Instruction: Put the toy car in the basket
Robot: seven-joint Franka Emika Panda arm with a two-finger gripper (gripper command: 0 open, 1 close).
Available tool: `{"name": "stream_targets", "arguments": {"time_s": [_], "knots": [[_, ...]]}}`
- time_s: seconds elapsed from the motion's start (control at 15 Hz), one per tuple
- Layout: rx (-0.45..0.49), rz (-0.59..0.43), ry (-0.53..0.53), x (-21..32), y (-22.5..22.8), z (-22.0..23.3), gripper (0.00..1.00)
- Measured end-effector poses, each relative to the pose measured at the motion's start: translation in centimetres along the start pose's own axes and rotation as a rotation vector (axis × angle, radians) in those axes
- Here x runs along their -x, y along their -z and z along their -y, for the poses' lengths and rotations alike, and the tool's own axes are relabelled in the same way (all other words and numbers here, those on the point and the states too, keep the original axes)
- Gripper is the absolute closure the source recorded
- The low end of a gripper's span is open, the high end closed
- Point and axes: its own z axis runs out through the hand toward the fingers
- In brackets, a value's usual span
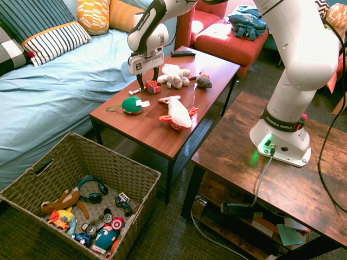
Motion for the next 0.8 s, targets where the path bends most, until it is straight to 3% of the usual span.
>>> {"name": "stream_targets", "arguments": {"time_s": [0.8], "knots": [[-0.009, -0.006, -0.019, -1.3, 0.8, -0.6, 1.00]]}}
